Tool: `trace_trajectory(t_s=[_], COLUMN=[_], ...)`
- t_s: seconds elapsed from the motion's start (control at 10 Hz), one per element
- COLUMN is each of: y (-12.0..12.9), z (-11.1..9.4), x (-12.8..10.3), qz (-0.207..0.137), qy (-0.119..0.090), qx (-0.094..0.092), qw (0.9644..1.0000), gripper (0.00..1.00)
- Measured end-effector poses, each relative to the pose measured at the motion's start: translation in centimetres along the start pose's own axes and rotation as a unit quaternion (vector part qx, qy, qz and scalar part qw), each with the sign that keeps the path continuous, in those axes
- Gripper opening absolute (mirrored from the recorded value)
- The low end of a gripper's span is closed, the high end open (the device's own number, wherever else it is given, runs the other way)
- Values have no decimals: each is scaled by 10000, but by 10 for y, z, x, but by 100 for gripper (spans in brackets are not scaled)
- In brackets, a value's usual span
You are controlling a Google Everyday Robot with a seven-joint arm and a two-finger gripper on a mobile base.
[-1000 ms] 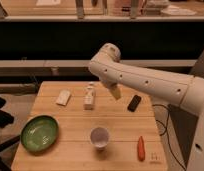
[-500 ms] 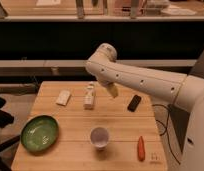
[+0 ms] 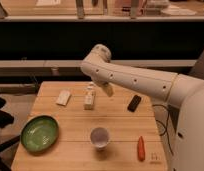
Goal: Wipe the white sponge on the table
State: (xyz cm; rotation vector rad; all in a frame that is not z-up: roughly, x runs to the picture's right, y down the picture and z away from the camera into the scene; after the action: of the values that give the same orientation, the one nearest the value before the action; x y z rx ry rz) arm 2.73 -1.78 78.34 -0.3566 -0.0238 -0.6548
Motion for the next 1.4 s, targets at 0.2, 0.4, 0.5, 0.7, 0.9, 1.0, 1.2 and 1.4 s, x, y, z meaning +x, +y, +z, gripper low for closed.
trace_trajectory(t_s=[0.2, 0.4, 0.5, 0.7, 0.9, 1.0, 1.2, 1.4], y=[-9, -17, -19, -24, -31, -36, -46, -50], z=[4, 7, 8, 12, 16, 18, 23, 26], x=[-7, -13, -14, -14, -17, -21, -27, -29], qz=[-109, -225, -282, -396, -495, -556, -706, -793], qy=[-40, -76, -92, -124, -167, -194, -237, -272], qx=[59, 113, 141, 204, 258, 289, 361, 408], qw=[9999, 9997, 9995, 9989, 9983, 9978, 9966, 9956], gripper=[80, 80, 80, 80, 80, 80, 80, 80])
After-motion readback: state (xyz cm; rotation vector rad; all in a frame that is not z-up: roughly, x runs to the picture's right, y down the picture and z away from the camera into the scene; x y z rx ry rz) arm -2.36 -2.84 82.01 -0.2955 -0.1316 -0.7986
